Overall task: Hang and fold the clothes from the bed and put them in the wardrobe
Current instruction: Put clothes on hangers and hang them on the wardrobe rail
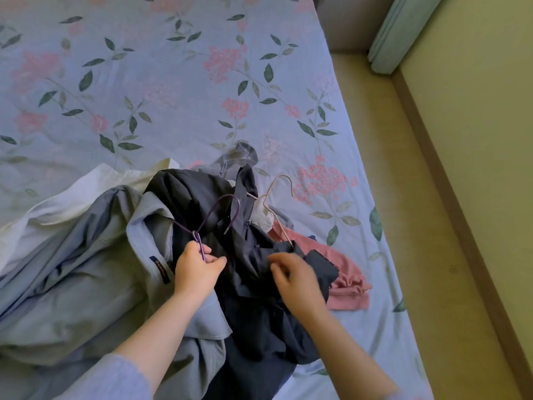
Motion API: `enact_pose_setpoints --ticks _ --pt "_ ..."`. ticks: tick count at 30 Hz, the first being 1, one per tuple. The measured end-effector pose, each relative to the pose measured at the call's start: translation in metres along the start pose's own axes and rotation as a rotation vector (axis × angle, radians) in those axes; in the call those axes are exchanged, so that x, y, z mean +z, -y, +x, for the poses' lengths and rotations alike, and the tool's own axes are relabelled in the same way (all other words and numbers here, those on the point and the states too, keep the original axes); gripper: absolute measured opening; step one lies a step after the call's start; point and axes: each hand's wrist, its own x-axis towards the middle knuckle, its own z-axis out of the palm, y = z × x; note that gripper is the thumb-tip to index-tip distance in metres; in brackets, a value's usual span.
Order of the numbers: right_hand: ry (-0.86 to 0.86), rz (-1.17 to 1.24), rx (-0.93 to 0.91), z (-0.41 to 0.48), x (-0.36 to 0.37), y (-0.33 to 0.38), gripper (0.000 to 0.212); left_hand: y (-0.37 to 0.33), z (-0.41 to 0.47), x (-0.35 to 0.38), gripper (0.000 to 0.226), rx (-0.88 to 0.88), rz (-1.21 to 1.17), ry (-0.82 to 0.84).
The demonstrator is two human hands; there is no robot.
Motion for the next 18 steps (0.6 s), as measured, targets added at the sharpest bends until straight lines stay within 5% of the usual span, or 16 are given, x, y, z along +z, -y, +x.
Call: enact_pose_setpoints --ticks 3,7,13,18 --pt "-0.161 -0.152 0.068 0.012 -0.023 -0.019 0.035 0.001 -0.002 0.006 0.037 0.012 -0.005 0.012" --pt "-0.014 -0.318 0.308 0.022 -0.033 -0.036 0.072 -0.002 -0.003 0.007 0.046 0.006 0.024 0.013" --pt "0.021 -0.23 0.31 0.033 -0.032 -0.048 0.015 -0.002 -0.002 0.012 0.047 -0.011 0.06 0.029" --pt "-0.154 0.318 0.332 0.058 -0.051 -0.043 0.019 -0.002 0.005 0.014 0.047 -0.037 0.088 0.053"
